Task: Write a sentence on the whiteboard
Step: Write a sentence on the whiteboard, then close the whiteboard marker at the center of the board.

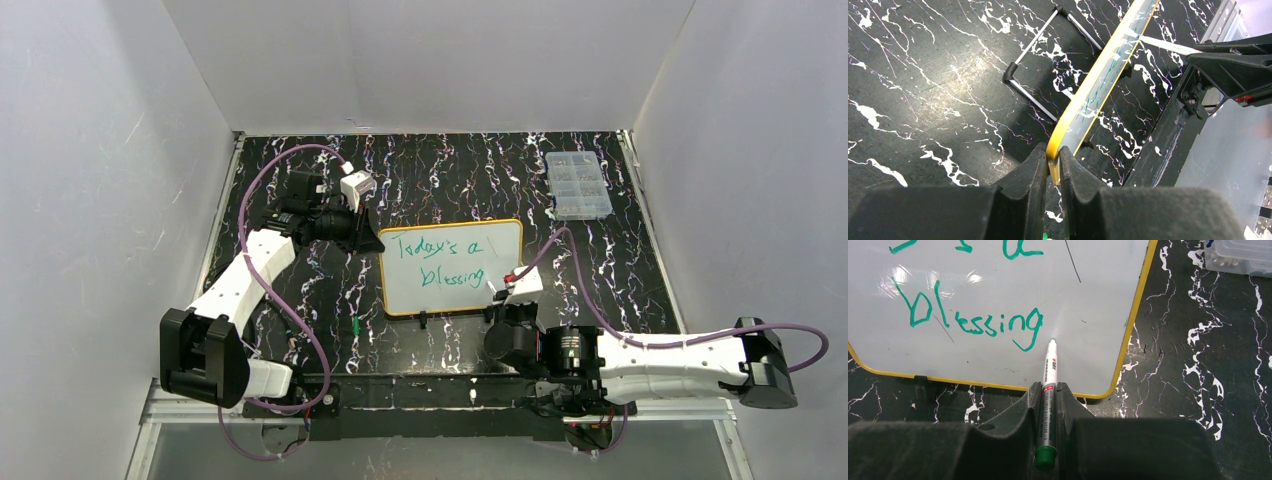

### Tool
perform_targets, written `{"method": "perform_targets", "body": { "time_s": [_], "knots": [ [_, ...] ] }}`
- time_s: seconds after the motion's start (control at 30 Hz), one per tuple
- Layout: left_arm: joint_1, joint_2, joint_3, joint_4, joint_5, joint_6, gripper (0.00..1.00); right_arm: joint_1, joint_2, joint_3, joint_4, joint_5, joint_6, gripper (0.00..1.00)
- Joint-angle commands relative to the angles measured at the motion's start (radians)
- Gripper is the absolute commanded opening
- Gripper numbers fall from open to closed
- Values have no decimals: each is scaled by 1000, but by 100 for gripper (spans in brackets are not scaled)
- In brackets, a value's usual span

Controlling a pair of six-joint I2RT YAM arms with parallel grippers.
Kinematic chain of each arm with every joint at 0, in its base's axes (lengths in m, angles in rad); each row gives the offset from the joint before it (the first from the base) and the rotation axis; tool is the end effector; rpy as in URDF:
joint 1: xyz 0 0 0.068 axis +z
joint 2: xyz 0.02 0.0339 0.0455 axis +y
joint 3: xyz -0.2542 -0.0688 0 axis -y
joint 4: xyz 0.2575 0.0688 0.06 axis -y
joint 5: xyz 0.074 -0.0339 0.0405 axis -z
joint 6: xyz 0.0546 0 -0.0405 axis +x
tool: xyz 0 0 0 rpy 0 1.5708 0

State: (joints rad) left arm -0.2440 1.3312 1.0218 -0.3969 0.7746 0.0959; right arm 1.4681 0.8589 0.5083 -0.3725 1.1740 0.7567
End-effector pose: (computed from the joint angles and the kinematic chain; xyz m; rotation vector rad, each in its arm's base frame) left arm 0.2908 -0.1118 0.2658 0.7681 2.0658 -0.9550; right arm 0.0693 0.1815 0.2109 -0.1175 1.8300 0.1936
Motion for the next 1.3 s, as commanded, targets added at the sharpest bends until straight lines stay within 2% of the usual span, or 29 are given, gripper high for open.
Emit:
{"method": "perform_targets", "body": {
  "time_s": [0.0, 0.2, 0.23, 0.4, 0.57, 0.6, 0.63, 0.8, 0.97, 1.03, 1.13, 1.27],
  "knots": [
    [7, -40, 6, 0, 3, 12, 0, 1, -25, 37, 8, 48, 6, 1],
    [7, -43, 10, -7, 2, 3, 0, 1, -162, 50, 129, -54, -160, 1],
    [7, -46, 9, -9, 0, 0, 4, 1, -188, 51, 157, -70, -198, 1],
    [6, -74, -8, -4, -15, -34, 36, 1, -256, 101, 258, -144, -368, 1],
    [7, -154, -52, 0, -72, -70, 64, 1, -204, 197, 244, -167, -466, 1],
    [7, -172, -63, -5, -84, -81, 79, 1, -191, 209, 246, -172, -487, 1],
    [7, -196, -76, -10, -98, -87, 83, 1, -180, 219, 255, -176, -502, 1],
    [6, -345, -117, -112, -286, -215, 85, 0, -156, 222, 329, -207, -549, 1],
    [6, -493, -131, -319, -519, -387, 85, 0, -159, 210, 363, -212, -554, 1],
    [4, -515, -142, -396, -549, -470, 82, 0, -162, 202, 363, -212, -559, 1],
    [4, -533, -182, -435, -520, -568, 74, 0, -175, 192, 398, -208, -562, 1],
    [-3, -528, -262, -478, -522, -654, 69, 0, -197, 182, 411, -218, -564, 1]
  ]
}}
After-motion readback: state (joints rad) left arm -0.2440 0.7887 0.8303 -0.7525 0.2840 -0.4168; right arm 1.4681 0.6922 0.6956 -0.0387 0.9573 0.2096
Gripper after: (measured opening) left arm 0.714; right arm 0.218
